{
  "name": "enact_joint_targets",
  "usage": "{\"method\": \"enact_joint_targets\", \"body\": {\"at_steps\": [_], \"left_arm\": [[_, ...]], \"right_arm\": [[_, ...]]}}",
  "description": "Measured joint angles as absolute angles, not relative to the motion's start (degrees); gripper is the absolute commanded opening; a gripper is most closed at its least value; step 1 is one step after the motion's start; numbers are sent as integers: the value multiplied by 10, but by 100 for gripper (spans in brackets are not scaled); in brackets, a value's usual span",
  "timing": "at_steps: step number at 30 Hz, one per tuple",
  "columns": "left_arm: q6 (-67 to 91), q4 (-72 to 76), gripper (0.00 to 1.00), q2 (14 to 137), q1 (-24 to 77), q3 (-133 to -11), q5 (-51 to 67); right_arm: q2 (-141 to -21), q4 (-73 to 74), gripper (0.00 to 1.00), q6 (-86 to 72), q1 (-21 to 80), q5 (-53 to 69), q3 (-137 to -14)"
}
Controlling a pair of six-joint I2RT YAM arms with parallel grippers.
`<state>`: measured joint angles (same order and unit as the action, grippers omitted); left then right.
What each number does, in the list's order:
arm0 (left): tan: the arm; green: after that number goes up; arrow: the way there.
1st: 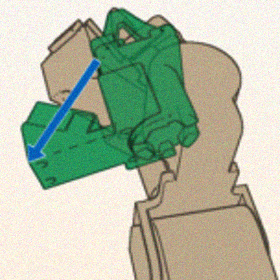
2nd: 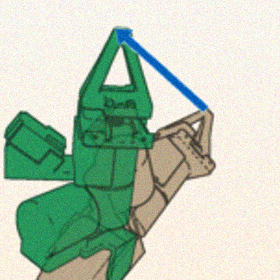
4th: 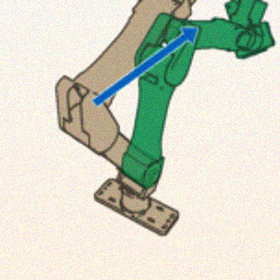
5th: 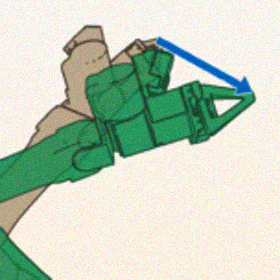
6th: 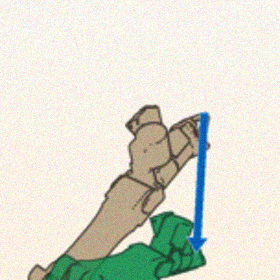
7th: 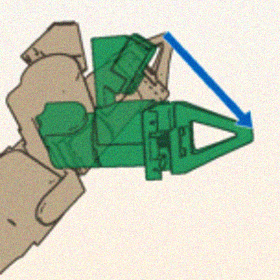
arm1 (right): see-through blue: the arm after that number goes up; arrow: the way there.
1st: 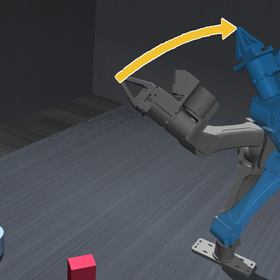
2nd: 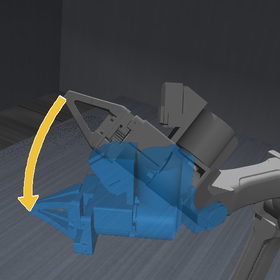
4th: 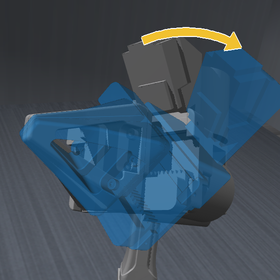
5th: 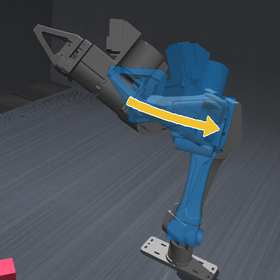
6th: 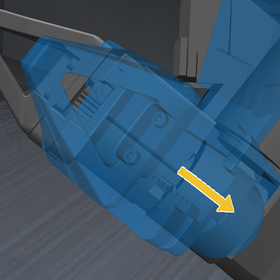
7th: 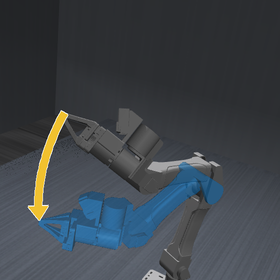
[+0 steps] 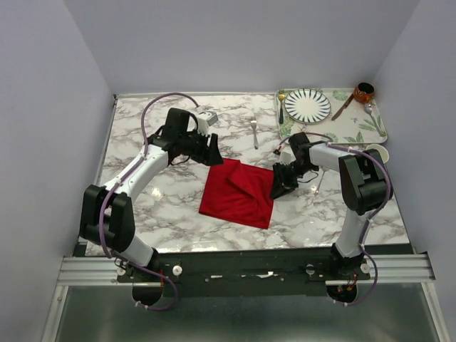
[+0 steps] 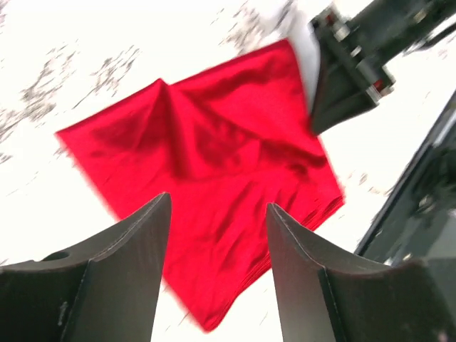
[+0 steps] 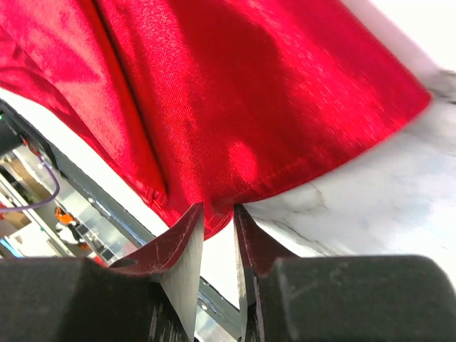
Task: Fold the napkin into a case and place the utensils inside
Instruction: Fold the rectangle-folded napkin at the center of the board, then rotate the rectangle-folded napkin at the center of the board.
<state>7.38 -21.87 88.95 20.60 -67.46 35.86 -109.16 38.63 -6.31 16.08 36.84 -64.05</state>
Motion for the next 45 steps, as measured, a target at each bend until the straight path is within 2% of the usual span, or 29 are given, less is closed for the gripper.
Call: {"method": "enact_joint_targets", "body": {"at_steps": [7,13,20,25,37,42,45], "left_arm": [[-85,-342,49,877,192,-623,359],[-131,-385,43,881,223,-573,350],[-149,-392,36,938,269,-591,302],[-180,-404,35,1010,272,-635,262],[-407,-464,45,1063,229,-717,173],[-473,-459,52,1068,195,-752,155],[-444,-438,55,1059,173,-770,200]], "right_arm": [[-1083,387,35,-50,193,390,-619],[-1068,423,39,-22,199,403,-621],[-1034,470,39,27,189,402,-648],[-1032,477,38,42,185,386,-703],[-1054,446,35,46,183,338,-740],[-1080,429,45,32,183,339,-751],[-1091,416,45,20,183,343,-757]]}}
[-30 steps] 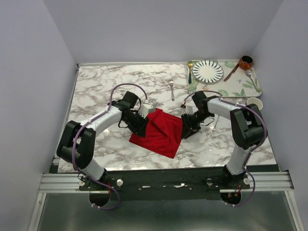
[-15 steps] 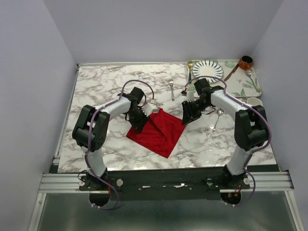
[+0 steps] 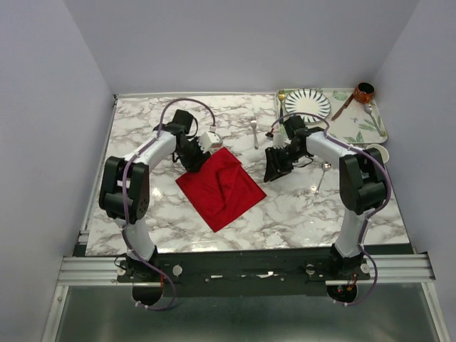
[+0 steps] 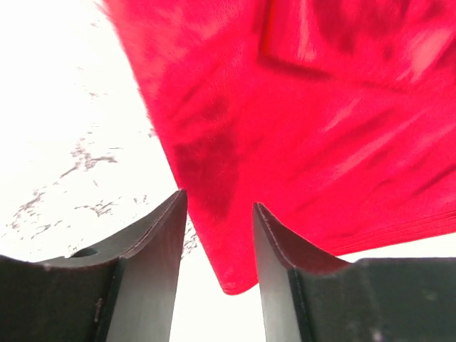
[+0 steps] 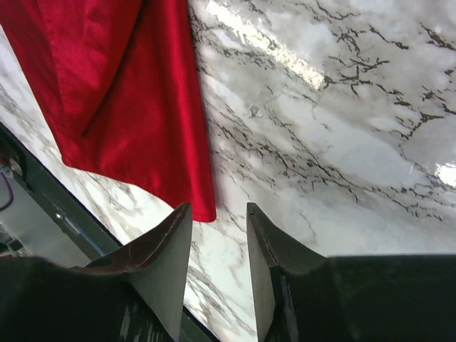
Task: Fold the napkin into a case and place the utensils inside
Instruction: Rotate the rectangle-folded napkin at the center of the board.
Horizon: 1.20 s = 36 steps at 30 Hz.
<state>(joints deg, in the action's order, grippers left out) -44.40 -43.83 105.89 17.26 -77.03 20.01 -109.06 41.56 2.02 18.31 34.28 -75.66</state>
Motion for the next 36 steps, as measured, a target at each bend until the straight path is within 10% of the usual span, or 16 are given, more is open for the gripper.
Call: {"method": "enact_joint_targets", "body": {"at_steps": [16,36], "left_arm": [[33,-203,63,962,162,-565,422],[148,-99,51,1031,209,-560,485]], "right_arm": [[-1142,359,28,-47,197,376,-729],[-1138,350,18,-65,206,439,-666]]}}
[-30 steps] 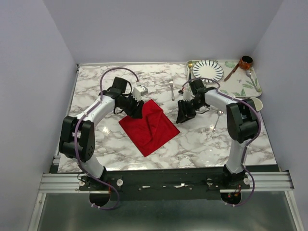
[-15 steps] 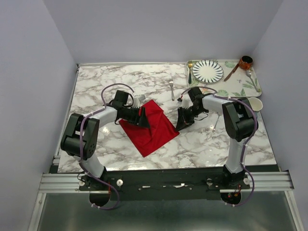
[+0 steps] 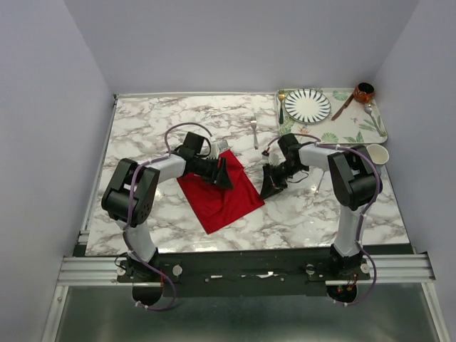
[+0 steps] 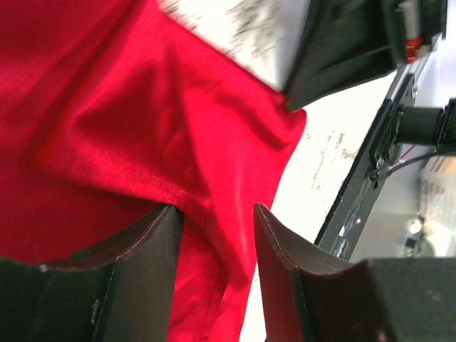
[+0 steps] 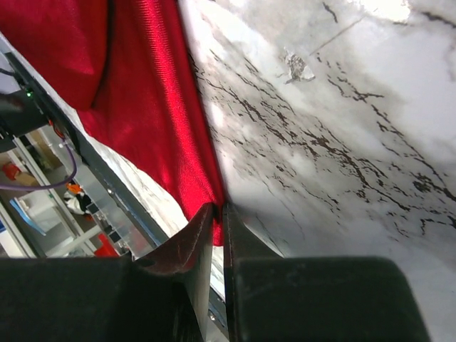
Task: Fold the napkin into a case and place the utensils inside
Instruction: Rotate the rectangle-folded napkin at the center of the board.
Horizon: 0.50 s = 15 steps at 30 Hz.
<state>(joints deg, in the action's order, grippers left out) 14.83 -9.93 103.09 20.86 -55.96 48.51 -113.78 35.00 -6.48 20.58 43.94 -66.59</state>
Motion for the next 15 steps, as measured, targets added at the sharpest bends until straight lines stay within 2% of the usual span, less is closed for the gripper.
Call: {"method": "enact_joint_targets", "body": {"at_steps": [6,12,15], "left_arm": [[105,-111,51,1031,272,-596,465],[15,-175,57,1030,337,-623,415],[-40,-210,57,1010,359,-623,378]], "right_arm": [[-1138,350,18,-65,206,442,-665],[-1138,350,18,-65,206,443,-665],[-1138,350,18,-65,206,442,-665]]}}
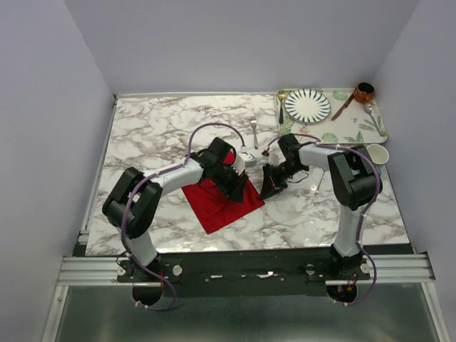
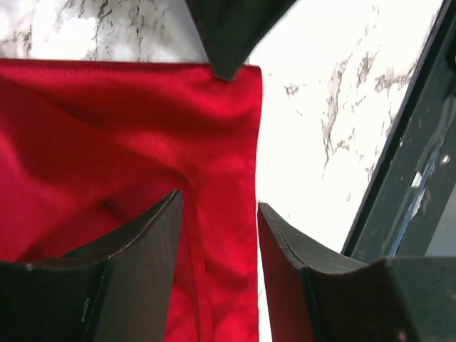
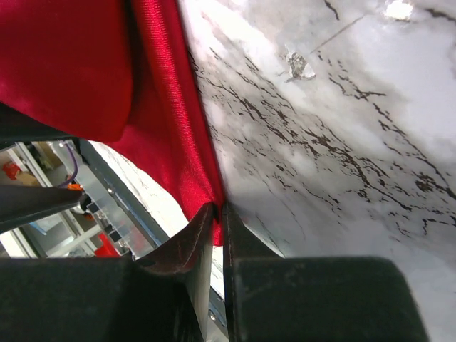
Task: Fold the napkin into a case and place the utensils inside
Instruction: Rotate the rectangle-folded napkin at the center of the board.
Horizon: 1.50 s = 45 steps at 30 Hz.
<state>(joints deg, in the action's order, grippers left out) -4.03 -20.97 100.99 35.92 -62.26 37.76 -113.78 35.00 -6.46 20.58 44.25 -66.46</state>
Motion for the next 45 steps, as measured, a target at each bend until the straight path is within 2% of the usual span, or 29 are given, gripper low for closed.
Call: {"method": "enact_joint_targets", "body": {"at_steps": [3,8,13,17,25,32,37,45], "left_arm": [[-62,-221,57,954,356,-605,360],[-59,-204,57,887,288,-585,350],[-67,-202,57,908,258,-592,321],[-77,-214,50,960,262,-608,319],[-128,-229,45,937,342,-572,270],[-157,-230,46,923,391,-552,200],[-167,-230,50,923,427,-550,161],[-169,-230,51,928,454,-549,132]], "right_arm": [[-1138,350,18,-65,206,442,-665],[-1138,350,18,-65,206,442,-665],[-1138,350,17,-64,206,442,-665],[-1138,350,13,-64,206,442,-665],[-1138,350,2,-64,206,442,-664],[-1138,350,1,-64,206,442,-664],[-1138,350,1,-64,206,442,-663],[-1138,350,1,-64,206,442,-663]]}}
